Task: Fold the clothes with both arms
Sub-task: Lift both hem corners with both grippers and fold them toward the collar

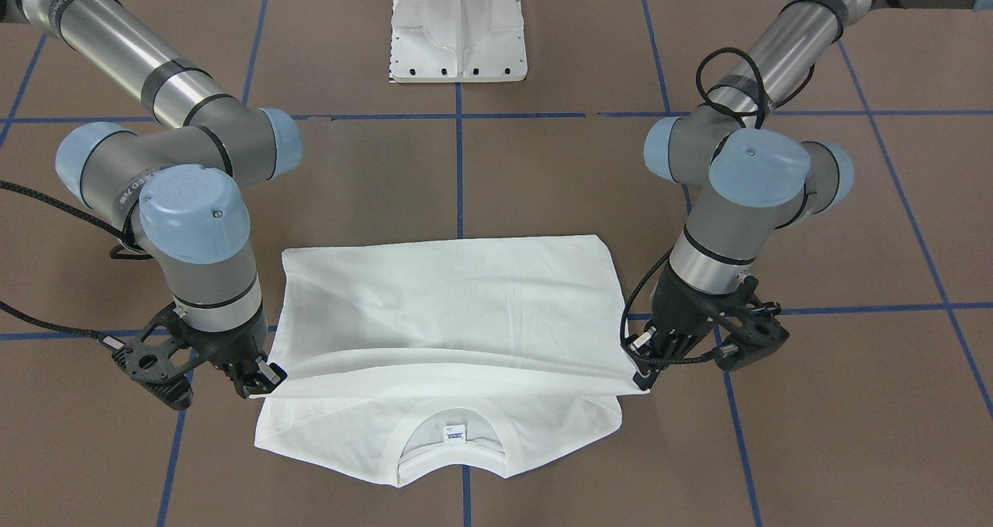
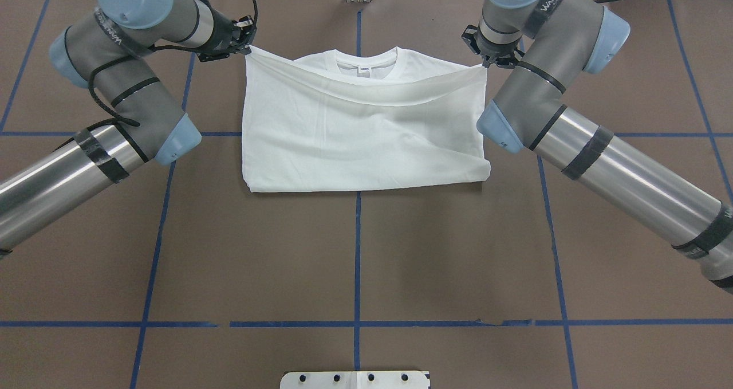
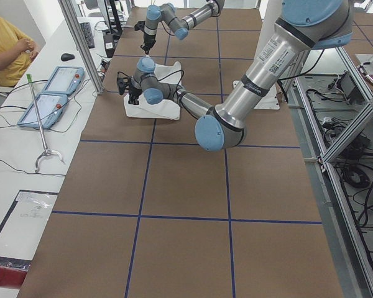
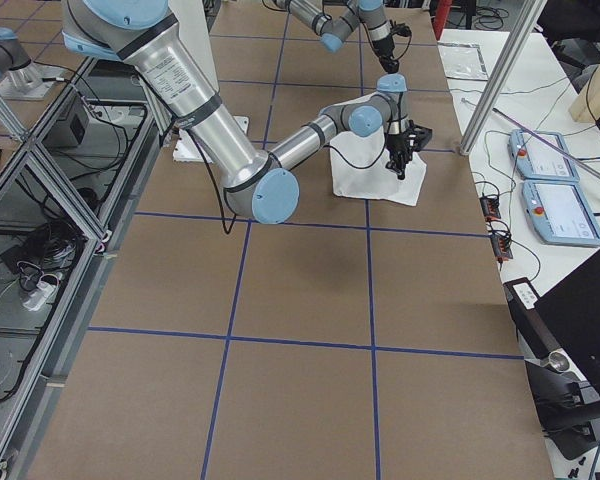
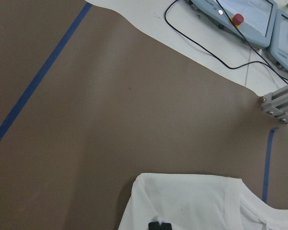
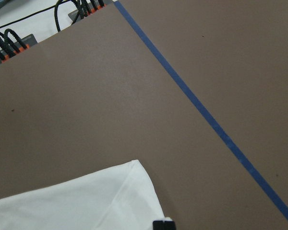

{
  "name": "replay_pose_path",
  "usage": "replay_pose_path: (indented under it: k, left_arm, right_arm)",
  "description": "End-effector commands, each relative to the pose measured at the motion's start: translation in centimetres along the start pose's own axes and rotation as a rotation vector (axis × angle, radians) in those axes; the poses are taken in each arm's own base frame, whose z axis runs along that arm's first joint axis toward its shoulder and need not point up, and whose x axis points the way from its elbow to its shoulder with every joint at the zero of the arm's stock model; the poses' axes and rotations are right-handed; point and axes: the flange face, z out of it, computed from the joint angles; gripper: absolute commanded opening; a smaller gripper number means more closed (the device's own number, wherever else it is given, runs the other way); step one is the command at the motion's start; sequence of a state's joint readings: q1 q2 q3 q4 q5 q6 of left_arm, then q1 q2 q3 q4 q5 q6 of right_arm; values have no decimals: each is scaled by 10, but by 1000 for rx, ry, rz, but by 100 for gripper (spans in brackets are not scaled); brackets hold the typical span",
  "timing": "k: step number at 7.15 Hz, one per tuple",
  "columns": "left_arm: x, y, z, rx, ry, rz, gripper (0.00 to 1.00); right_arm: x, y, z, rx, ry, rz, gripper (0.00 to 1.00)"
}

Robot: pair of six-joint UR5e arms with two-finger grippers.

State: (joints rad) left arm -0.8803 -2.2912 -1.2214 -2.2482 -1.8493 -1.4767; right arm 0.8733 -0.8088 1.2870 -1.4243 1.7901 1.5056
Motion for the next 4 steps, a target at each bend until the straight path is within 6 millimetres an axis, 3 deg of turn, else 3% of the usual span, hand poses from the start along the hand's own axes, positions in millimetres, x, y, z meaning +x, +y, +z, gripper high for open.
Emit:
replay_pose_path:
  k: [1,4]
  left_arm:
    - [-16,-7,33,3,0,9,0]
    - [-7,-2,42,1,-1,15,0]
  right_arm:
    - [-4,-2,11,-2,0,-3,0]
    - [-4,-3,14,-5,4,-5,0]
